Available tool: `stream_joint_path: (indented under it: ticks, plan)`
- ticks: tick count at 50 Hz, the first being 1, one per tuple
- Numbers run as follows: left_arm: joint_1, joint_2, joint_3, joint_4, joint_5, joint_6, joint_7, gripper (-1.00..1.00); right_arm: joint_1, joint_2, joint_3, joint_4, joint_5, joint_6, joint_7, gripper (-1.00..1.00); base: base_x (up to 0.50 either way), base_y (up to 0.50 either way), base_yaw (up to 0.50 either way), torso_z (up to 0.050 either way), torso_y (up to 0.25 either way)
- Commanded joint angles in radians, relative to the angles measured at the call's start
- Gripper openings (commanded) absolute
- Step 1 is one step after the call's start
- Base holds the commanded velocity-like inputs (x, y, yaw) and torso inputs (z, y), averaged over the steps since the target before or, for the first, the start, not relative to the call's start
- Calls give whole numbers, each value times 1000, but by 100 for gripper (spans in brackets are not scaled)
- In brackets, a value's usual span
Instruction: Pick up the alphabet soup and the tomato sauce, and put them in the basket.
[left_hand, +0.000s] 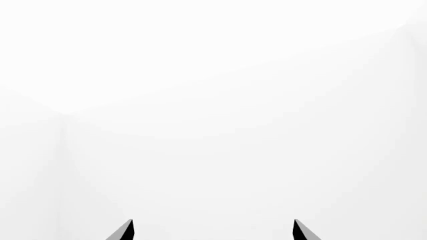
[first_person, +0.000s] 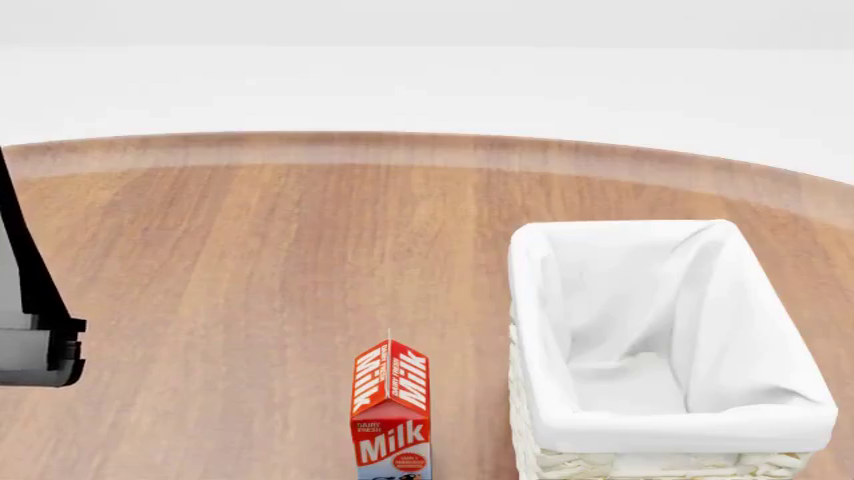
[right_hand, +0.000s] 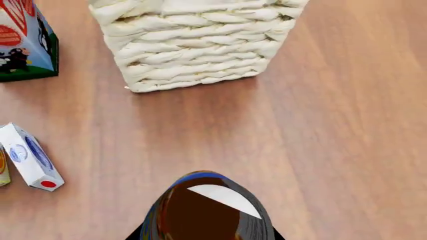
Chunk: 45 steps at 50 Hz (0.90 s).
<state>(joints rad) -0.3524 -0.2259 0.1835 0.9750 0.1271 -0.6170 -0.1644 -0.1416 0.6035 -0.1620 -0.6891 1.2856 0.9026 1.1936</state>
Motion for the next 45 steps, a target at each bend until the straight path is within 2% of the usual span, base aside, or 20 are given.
stream_joint_path:
  ticks: [1,9,10,13,16,18,21,23,28,37,45]
  plan:
    - [-8,-4,-4,7,-6,-10,-1,100,103,36,55,-91,119,38,98,-100,0,0,0,0,0]
    - [-9,-4,1,3,-8,-5,-4,100,201,59,69,-109,206,48,147,-100,0,0,0,0,0]
    - [-10,-6,2,6,-7,-9,-4,100,187,50,62,-100,154,40,106,-100,0,0,0,0,0]
    - [-8,-8,2,10,-6,-12,-5,100,213,59,67,-103,170,41,115,-100,0,0,0,0,0]
    - [-10,-8,2,11,-7,-14,-6,100,263,75,71,-113,228,50,160,-100,0,0,0,0,0]
    - [-10,-8,6,12,-4,-14,-7,100,247,64,64,-105,171,42,109,-100,0,0,0,0,0]
    - [-7,-8,2,6,-10,-6,-9,100,335,95,71,-120,281,53,191,-100,0,0,0,0,0]
    - [-9,-9,4,6,-10,-7,-9,100,339,90,70,-119,252,51,167,-100,0,0,0,0,0]
    - [-12,-12,3,11,-11,-14,-9,100,457,112,68,-105,358,53,226,-100,0,0,0,0,2]
    - [-5,-16,-3,20,-13,-16,-13,100,581,108,45,-83,382,66,236,-100,0,0,0,0,0]
    - [-14,-18,3,19,-14,-20,-12,100,698,78,12,-32,325,88,196,-100,0,0,0,0,0]
